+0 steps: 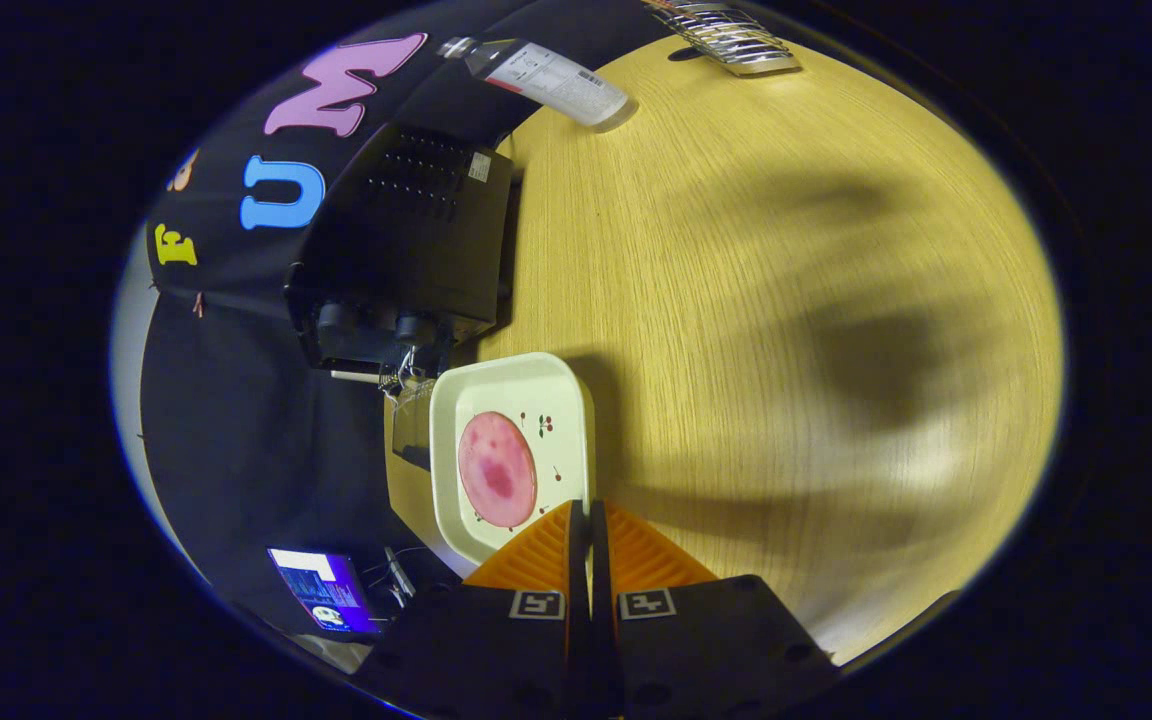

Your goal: Open the toaster oven, put the food inside, and close the toaster oven door.

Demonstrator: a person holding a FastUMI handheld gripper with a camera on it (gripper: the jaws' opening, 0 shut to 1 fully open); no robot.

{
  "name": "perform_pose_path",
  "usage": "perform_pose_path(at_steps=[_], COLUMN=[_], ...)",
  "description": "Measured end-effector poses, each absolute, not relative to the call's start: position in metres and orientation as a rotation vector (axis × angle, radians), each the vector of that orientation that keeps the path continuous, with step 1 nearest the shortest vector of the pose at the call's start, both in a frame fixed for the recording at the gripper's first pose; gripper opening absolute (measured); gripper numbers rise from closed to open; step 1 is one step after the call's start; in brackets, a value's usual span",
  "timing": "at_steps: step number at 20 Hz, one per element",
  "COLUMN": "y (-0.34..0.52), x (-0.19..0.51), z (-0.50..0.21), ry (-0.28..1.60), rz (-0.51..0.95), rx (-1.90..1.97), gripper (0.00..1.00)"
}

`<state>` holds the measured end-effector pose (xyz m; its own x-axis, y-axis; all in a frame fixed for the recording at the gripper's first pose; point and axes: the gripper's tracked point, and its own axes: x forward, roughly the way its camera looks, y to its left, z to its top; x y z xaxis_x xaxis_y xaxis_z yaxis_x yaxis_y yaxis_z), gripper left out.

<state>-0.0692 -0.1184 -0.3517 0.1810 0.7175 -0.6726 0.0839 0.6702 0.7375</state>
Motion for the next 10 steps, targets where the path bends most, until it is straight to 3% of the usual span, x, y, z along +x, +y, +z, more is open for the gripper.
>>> perform_pose_path(at_steps=[10], y=[-0.084], x=[-0.083], z=[-0.293], ry=[1.300], rz=[0.479], rx=[0.772], gripper=[0.05])
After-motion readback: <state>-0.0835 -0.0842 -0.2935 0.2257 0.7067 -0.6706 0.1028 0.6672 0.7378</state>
